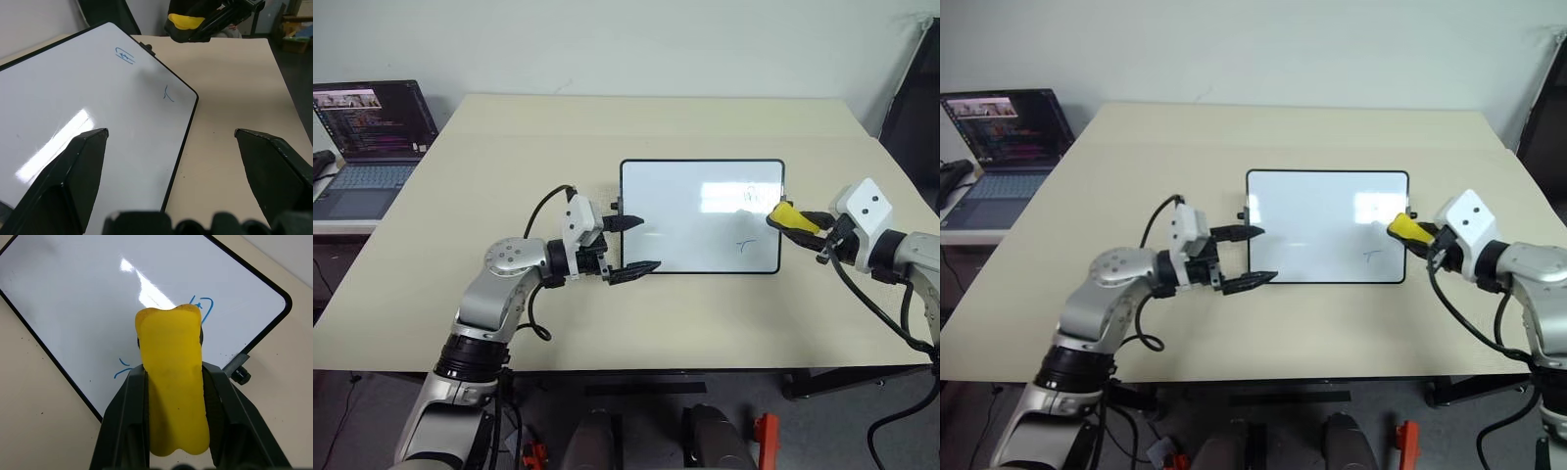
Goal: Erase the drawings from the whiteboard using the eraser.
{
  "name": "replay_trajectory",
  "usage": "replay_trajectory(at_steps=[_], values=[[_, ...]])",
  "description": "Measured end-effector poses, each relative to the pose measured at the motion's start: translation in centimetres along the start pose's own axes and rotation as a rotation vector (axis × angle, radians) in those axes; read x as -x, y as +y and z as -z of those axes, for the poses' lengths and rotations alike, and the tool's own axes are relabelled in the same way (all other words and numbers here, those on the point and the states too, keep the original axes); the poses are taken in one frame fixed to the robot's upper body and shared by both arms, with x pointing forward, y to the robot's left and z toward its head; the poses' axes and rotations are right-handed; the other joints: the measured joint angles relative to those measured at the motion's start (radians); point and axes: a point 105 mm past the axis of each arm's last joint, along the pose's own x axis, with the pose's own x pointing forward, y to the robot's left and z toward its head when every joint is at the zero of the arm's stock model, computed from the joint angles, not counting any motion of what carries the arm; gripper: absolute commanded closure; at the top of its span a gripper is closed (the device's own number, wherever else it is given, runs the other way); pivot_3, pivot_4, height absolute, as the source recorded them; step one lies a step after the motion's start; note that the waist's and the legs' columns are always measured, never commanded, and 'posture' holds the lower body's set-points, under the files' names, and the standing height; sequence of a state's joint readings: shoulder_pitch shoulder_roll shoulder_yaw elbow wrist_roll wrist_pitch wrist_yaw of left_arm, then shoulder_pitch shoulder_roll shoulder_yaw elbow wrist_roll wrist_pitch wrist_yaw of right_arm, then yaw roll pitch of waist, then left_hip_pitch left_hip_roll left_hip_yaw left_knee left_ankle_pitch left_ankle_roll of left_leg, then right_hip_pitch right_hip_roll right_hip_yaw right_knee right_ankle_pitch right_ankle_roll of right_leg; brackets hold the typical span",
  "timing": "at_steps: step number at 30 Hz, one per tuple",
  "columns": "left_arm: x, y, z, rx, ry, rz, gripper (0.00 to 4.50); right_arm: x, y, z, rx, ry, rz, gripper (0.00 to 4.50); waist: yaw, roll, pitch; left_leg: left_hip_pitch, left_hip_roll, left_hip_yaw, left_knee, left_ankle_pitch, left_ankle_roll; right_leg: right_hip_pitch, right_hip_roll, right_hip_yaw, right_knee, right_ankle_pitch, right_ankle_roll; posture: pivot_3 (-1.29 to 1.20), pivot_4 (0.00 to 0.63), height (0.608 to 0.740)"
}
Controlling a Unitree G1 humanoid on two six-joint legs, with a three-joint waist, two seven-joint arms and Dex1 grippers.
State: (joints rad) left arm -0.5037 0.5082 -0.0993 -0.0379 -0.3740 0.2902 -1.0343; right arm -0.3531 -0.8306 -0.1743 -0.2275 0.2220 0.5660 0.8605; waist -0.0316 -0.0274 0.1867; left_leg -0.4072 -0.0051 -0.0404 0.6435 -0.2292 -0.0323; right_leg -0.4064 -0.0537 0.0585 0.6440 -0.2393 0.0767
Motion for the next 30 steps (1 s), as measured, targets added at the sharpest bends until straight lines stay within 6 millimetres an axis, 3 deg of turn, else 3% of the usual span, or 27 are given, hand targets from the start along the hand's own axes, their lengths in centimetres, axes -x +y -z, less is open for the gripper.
replay_trajectory(at_steps=[9,15,21,30], values=[[0.5,0.4,-0.2,-0.023,0.005,-0.016,0.00,-1.4,-0.4,-1.6,0.030,-0.086,0.025,3.43,-0.001,0.000,0.000,0.000,0.000,0.000,0.000,0.000,0.000,0.000,0.000,0.000,0.000,0.000,0.000,0.00,0.150,0.740],[0.6,0.4,-0.2,-0.025,0.006,-0.020,0.00,-4.7,2.9,1.4,0.072,-0.007,-0.056,3.43,0.000,0.000,0.000,0.000,0.000,0.000,0.000,0.000,0.000,0.000,0.000,0.000,0.001,0.000,0.000,0.00,0.150,0.740],[0.8,0.2,0.2,-0.010,0.014,-0.026,0.00,-6.1,2.5,3.2,0.114,0.063,0.011,3.43,-0.001,0.000,0.000,0.001,0.000,0.000,0.000,0.000,0.000,0.000,0.000,0.000,0.001,0.000,0.000,0.00,0.150,0.740],[0.8,0.2,0.1,-0.006,0.018,-0.035,0.00,-7.0,2.3,4.1,0.225,0.107,0.046,3.45,-0.002,-0.001,0.000,0.010,0.000,0.002,0.002,0.001,0.001,0.010,0.000,0.002,0.001,-0.002,0.002,0.00,0.150,0.740]])
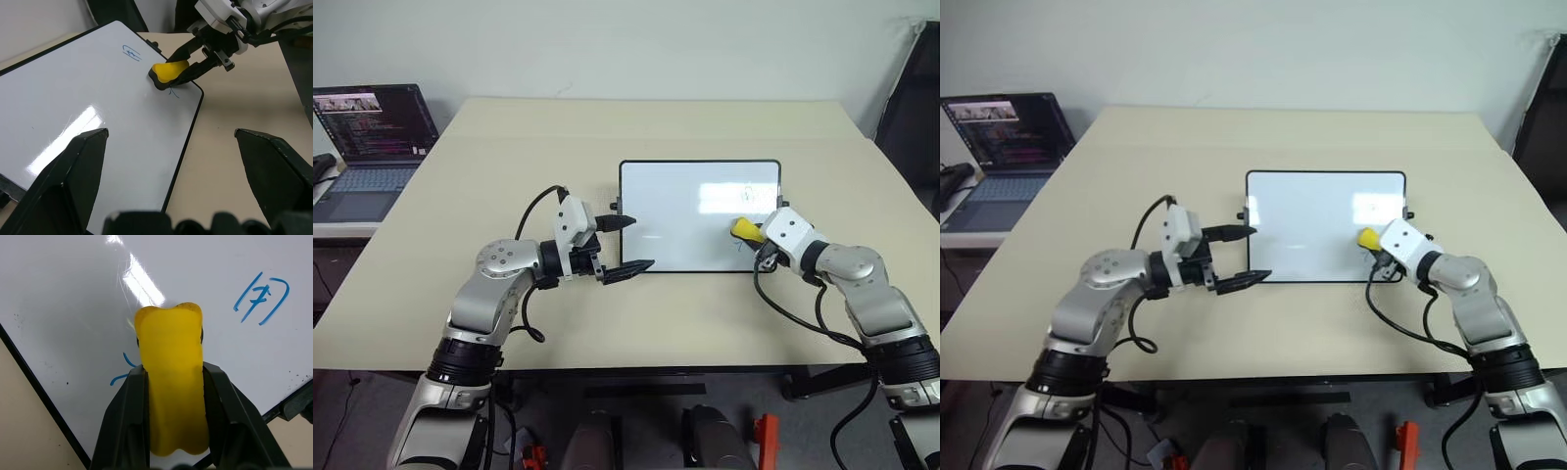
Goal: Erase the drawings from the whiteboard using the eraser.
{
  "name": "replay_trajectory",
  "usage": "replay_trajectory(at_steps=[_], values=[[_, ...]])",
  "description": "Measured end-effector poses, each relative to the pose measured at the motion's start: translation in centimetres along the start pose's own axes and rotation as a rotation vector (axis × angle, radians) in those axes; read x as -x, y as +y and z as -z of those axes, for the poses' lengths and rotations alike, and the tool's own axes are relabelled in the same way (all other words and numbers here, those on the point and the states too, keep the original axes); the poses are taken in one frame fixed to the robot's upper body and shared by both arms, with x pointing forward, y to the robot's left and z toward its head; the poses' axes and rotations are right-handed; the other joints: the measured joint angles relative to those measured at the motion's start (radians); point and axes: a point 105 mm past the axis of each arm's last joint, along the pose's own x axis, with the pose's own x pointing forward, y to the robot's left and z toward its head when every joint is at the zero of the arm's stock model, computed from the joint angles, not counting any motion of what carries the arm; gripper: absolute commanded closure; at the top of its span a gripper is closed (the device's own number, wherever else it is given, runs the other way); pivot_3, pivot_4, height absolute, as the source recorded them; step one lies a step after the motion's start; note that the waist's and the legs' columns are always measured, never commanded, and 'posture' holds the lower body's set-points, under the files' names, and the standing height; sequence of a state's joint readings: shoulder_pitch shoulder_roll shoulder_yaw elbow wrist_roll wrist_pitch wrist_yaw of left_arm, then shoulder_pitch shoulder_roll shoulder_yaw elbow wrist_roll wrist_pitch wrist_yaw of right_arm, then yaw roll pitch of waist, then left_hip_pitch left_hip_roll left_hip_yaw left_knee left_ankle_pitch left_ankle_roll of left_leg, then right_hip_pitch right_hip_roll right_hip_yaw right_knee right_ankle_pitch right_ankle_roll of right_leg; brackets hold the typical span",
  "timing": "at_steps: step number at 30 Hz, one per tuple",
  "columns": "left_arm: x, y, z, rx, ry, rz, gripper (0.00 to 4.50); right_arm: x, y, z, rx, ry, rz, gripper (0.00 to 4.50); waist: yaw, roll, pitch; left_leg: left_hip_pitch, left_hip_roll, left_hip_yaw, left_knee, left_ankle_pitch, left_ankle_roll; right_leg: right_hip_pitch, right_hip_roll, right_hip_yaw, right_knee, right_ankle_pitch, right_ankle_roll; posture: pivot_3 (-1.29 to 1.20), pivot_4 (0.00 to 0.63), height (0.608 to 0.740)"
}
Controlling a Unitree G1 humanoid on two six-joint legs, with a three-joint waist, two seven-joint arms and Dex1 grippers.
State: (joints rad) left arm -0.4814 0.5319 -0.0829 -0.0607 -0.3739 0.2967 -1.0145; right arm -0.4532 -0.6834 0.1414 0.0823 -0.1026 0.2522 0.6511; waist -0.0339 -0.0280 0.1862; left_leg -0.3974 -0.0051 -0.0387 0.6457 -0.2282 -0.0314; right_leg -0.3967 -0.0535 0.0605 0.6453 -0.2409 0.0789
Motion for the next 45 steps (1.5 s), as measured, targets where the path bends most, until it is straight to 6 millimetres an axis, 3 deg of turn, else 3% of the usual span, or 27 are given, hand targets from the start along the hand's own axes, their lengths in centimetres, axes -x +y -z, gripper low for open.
replay_trajectory(at_steps=[3,8,12,16,22,29,35,40,43,45], values=[[0.0,-0.1,-0.2,-0.007,-0.002,0.002,0.00,0.1,0.9,0.6,0.005,0.021,-0.035,3.45,0.001,-0.002,-0.001,0.006,0.000,-0.001,0.000,0.000,0.000,0.007,0.000,-0.001,-0.002,-0.002,-0.003,0.00,0.150,0.740],[0.1,0.0,-0.2,-0.008,0.000,-0.002,0.00,-0.1,4.7,1.2,-0.022,0.030,-0.148,3.45,-0.008,-0.005,-0.003,0.010,0.001,0.000,0.000,0.000,0.000,0.009,0.000,0.001,-0.001,-0.002,-0.004,0.00,0.150,0.740],[0.1,0.0,-0.2,-0.008,0.000,-0.001,0.00,-0.1,4.9,1.4,-0.034,0.038,-0.152,3.45,-0.011,-0.005,-0.003,0.012,0.001,0.000,0.000,0.000,0.000,0.010,0.000,0.001,0.000,-0.002,-0.004,0.00,0.150,0.740],[0.1,0.1,-0.3,-0.011,-0.001,-0.001,0.00,-0.4,4.0,1.6,-0.031,0.043,-0.120,3.45,-0.011,-0.005,-0.003,0.012,0.001,0.001,0.000,0.000,0.000,0.010,0.000,0.002,-0.001,-0.002,-0.003,0.00,0.150,0.740],[0.0,0.1,-0.4,-0.015,-0.003,0.000,0.00,0.7,-2.1,3.2,-0.011,0.131,0.119,3.46,-0.008,-0.007,-0.004,0.013,0.000,0.002,0.001,0.002,0.003,0.011,0.000,0.003,-0.001,0.000,-0.003,0.00,0.150,0.740],[-0.1,0.3,-0.8,-0.024,-0.009,0.002,0.00,0.9,-2.3,3.4,-0.015,0.135,0.132,3.47,-0.009,-0.008,-0.004,0.013,0.000,0.003,0.000,0.002,0.002,0.011,0.000,0.004,-0.002,0.000,-0.003,0.00,0.150,0.740],[-0.2,0.3,-0.7,-0.023,-0.010,0.003,0.00,0.4,-1.6,2.3,-0.030,0.104,0.120,3.47,-0.022,-0.008,-0.004,0.013,0.001,0.003,-0.001,0.002,0.002,0.010,0.000,0.004,-0.002,0.000,-0.003,0.00,0.150,0.740],[-0.1,0.4,-0.7,-0.025,-0.006,0.002,0.00,0.3,0.8,-1.1,-0.167,-0.048,-0.043,3.48,-0.023,-0.004,-0.001,0.005,0.001,0.002,-0.003,0.001,0.002,0.002,0.000,0.004,-0.001,0.000,-0.001,0.00,0.150,0.740],[0.6,1.1,-0.2,-0.018,0.026,-0.023,0.00,2.2,-0.9,-4.8,-0.211,-0.191,-0.073,3.48,-0.017,-0.002,0.000,-0.008,0.000,0.000,-0.002,0.001,0.002,-0.010,0.000,0.003,0.000,0.005,0.000,0.00,0.150,0.740],[1.1,1.5,-0.2,-0.025,0.034,-0.036,0.00,4.2,-2.8,-5.6,-0.179,-0.200,-0.063,3.48,-0.009,-0.002,0.001,-0.010,0.000,-0.001,-0.002,0.000,0.001,-0.011,0.000,0.001,-0.001,0.005,-0.001,0.00,0.150,0.740]])
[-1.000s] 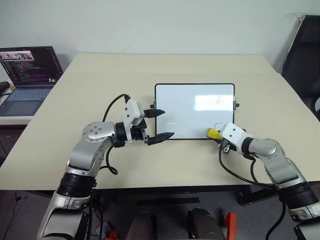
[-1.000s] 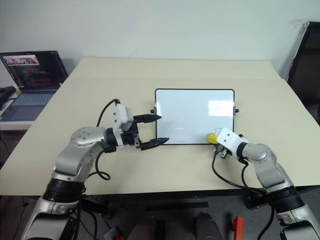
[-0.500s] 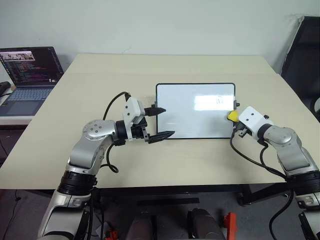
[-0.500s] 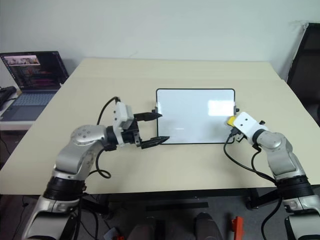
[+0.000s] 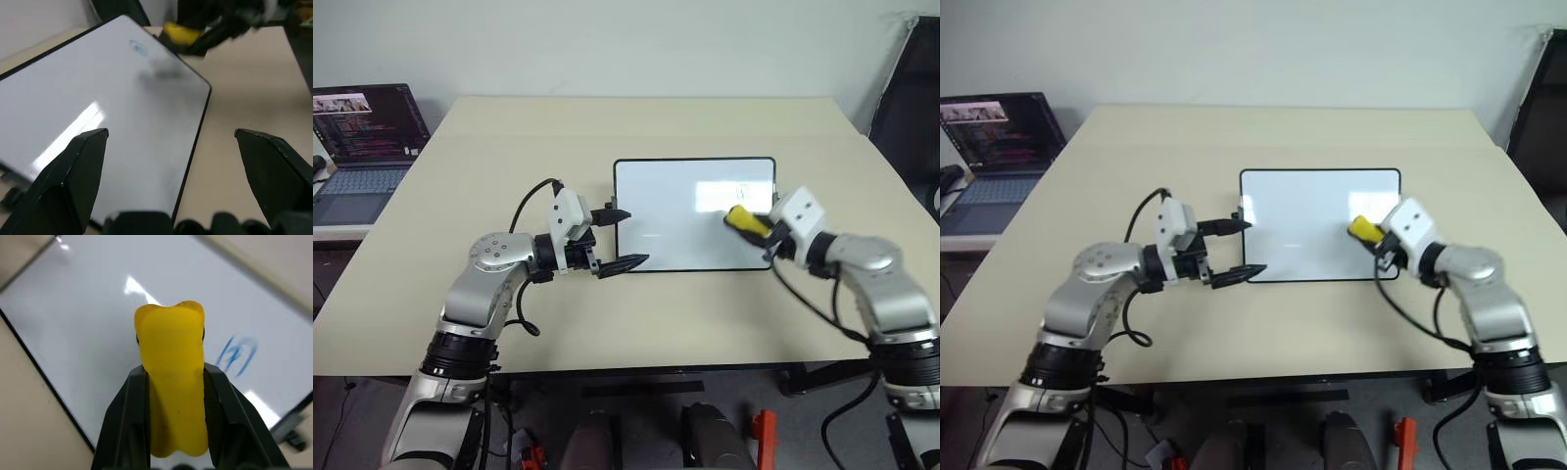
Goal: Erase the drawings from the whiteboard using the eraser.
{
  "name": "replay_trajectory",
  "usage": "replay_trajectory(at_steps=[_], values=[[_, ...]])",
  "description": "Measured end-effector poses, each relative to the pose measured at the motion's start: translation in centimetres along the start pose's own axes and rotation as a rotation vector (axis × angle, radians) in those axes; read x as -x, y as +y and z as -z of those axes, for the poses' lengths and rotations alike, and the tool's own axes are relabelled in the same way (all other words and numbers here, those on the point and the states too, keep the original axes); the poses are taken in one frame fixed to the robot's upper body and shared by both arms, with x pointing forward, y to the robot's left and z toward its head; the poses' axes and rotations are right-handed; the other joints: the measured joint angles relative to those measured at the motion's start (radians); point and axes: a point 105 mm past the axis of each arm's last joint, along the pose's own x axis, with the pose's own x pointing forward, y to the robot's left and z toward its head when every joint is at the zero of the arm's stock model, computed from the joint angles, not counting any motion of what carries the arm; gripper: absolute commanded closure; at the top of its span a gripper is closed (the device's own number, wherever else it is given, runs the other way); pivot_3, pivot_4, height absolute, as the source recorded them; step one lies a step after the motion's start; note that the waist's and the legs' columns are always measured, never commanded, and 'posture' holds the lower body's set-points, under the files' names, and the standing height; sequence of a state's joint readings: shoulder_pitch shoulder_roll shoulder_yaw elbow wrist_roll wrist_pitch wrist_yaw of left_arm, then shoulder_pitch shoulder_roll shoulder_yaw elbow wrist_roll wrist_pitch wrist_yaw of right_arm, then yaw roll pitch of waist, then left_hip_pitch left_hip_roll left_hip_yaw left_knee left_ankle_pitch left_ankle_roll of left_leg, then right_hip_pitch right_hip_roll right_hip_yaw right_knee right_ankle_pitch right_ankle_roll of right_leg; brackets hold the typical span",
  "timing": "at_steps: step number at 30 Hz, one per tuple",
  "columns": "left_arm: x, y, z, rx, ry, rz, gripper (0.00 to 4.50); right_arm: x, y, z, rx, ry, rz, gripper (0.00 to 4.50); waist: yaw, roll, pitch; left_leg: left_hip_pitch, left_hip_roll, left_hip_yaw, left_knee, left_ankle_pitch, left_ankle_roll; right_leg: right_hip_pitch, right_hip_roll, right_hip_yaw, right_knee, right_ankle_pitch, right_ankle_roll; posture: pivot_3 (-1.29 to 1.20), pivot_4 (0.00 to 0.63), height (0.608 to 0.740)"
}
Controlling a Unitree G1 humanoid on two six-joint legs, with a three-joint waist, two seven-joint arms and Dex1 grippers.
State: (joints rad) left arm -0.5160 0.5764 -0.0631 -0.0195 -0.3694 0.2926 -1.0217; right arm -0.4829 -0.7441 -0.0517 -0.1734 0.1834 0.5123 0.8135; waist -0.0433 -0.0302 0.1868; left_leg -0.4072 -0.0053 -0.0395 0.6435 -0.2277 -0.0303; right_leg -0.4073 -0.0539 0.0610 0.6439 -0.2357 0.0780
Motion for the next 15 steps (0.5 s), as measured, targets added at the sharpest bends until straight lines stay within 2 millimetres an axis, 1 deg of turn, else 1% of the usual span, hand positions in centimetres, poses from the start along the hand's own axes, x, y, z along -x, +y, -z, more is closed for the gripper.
replay_trajectory(at_steps=[1,3,5,7,9,11,13,15], values=[[0.4,0.3,-0.1,-0.009,0.005,-0.012,0.00,1.0,-0.8,-0.3,0.021,0.014,0.010,3.48,0.005,0.000,0.000,0.000,0.000,-0.001,0.000,-0.001,0.000,0.000,0.000,-0.001,-0.001,-0.001,0.000,0.00,0.150,0.740],[1.4,1.1,-0.4,-0.027,0.018,-0.041,0.00,2.5,-1.7,-0.3,0.040,0.046,0.015,3.48,0.013,0.000,0.000,-0.001,0.000,-0.001,-0.001,-0.002,0.000,0.000,0.000,-0.003,-0.001,-0.003,-0.001,0.00,0.150,0.740],[2.3,1.8,-0.6,-0.040,0.024,-0.068,0.00,3.5,-1.8,0.8,0.031,0.088,0.004,3.48,0.016,0.000,0.000,-0.002,0.000,-0.002,-0.001,-0.004,0.000,0.000,0.000,-0.004,-0.001,-0.005,-0.002,0.00,0.150,0.740],[2.8,2.1,-0.8,-0.048,0.030,-0.078,0.00,4.5,-1.6,2.6,0.017,0.163,-0.018,3.48,0.017,0.000,0.000,-0.002,0.000,-0.002,-0.001,-0.004,0.000,0.000,-0.001,-0.005,-0.001,-0.006,-0.002,0.00,0.150,0.740],[3.1,2.3,-0.9,-0.053,0.034,-0.083,0.00,5.3,-1.8,3.6,0.008,0.205,-0.020,3.48,0.016,0.000,0.001,-0.002,0.000,-0.002,0.000,-0.004,0.000,0.000,-0.001,-0.005,-0.001,-0.006,-0.002,0.00,0.150,0.740],[3.5,2.3,-0.9,-0.058,0.046,-0.082,0.00,6.3,-2.1,4.2,0.012,0.236,-0.017,3.48,0.015,0.001,0.001,-0.002,0.000,-0.002,0.000,-0.004,0.000,0.000,-0.001,-0.005,0.000,-0.006,-0.002,0.00,0.150,0.740],[3.8,2.4,-0.9,-0.061,0.054,-0.084,0.00,7.1,-2.5,4.2,0.025,0.249,-0.009,3.48,0.013,0.001,0.001,-0.002,0.000,-0.002,0.000,-0.004,0.000,0.000,0.000,-0.005,0.000,-0.006,-0.002,0.00,0.150,0.740],[3.8,2.4,-0.9,-0.062,0.054,-0.085,0.00,7.3,-2.7,4.3,0.031,0.252,-0.011,3.48,0.010,0.001,0.001,-0.001,0.001,-0.001,0.000,-0.004,0.000,0.000,0.000,-0.004,0.000,-0.007,-0.002,0.00,0.150,0.740]])
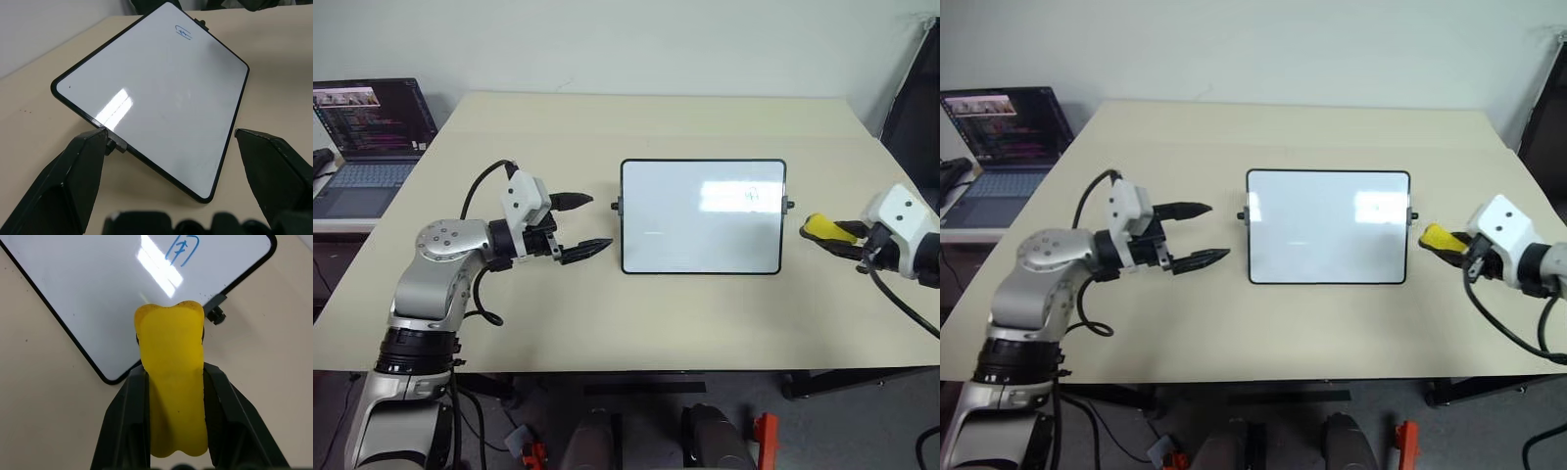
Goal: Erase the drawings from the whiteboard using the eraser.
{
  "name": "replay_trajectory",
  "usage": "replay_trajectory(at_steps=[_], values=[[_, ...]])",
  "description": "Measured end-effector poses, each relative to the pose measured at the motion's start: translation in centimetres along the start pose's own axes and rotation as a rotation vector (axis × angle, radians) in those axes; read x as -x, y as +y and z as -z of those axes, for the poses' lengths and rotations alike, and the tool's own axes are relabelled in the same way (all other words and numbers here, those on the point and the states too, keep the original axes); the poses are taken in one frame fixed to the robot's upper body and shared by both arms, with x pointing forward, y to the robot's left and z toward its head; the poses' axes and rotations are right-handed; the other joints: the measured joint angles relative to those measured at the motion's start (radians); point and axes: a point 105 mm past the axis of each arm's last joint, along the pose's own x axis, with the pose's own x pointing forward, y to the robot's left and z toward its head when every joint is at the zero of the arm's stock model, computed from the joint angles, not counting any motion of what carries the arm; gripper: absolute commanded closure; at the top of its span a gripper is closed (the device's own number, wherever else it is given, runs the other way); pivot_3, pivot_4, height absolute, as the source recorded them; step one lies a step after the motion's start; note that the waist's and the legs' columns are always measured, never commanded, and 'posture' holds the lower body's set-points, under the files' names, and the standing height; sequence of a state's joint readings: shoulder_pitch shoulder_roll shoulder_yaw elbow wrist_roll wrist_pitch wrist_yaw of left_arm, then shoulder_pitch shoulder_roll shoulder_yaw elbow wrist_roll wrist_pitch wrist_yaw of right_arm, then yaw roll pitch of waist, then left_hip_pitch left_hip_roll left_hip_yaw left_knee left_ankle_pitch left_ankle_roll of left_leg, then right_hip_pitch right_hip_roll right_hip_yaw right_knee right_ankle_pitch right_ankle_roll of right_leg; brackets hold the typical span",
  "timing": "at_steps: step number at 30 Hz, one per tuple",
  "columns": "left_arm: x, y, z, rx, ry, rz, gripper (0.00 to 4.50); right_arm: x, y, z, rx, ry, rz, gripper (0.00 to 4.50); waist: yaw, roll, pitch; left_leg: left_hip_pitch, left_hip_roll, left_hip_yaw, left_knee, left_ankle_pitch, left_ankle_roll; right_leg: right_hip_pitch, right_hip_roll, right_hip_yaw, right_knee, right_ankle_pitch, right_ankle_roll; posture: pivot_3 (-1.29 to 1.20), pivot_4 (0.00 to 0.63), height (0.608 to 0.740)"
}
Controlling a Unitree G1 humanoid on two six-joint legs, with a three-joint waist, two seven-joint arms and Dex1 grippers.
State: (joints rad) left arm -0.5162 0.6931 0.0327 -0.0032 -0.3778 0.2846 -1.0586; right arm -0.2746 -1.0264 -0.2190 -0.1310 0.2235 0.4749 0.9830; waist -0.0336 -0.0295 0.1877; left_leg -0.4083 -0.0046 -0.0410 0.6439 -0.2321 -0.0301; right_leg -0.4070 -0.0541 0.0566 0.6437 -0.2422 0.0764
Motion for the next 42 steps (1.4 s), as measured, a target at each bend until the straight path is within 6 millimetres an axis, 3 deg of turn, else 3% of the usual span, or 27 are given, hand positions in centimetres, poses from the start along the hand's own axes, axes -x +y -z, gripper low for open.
replay_trajectory(at_steps=[21,28,32,37,42], values=[[-0.2,0.0,-0.1,0.006,-0.006,-0.003,0.00,-0.4,-0.3,-0.5,0.005,-0.038,0.010,3.48,0.001,0.000,0.000,0.000,0.000,0.000,0.001,0.000,0.000,0.000,0.000,0.000,0.001,0.000,0.000,0.00,0.150,0.740],[-0.9,-0.3,-0.2,0.018,-0.030,0.000,0.00,-3.6,-3.2,-3.8,-0.044,-0.220,0.185,3.48,-0.002,0.001,0.000,0.001,0.000,0.001,0.001,0.000,0.000,0.001,0.000,0.001,0.002,0.001,0.000,0.00,0.150,0.740],[-1.5,-0.4,-0.3,0.019,-0.040,0.011,0.00,-6.0,-4.6,-4.0,-0.071,-0.238,0.311,3.48,0.001,0.001,0.000,0.001,-0.001,0.000,0.001,0.000,0.000,0.000,0.000,0.001,0.002,0.001,-0.001,0.00,0.150,0.740],[-1.6,-0.6,-0.3,0.012,-0.052,0.016,0.00,-9.3,-3.4,-3.5,-0.069,-0.211,0.330,3.48,0.001,0.001,0.001,0.001,-0.001,0.000,0.000,0.000,0.000,0.000,0.000,0.001,0.002,0.001,-0.001,0.00,0.150,0.740],[-1.7,-0.8,0.1,0.026,-0.053,0.022,0.00,-9.7,-4.5,-3.9,-0.046,-0.206,0.378,3.48,0.001,0.001,0.001,0.001,-0.001,0.000,0.001,0.000,0.000,0.000,0.000,0.001,0.003,0.001,-0.001,0.00,0.150,0.740]])
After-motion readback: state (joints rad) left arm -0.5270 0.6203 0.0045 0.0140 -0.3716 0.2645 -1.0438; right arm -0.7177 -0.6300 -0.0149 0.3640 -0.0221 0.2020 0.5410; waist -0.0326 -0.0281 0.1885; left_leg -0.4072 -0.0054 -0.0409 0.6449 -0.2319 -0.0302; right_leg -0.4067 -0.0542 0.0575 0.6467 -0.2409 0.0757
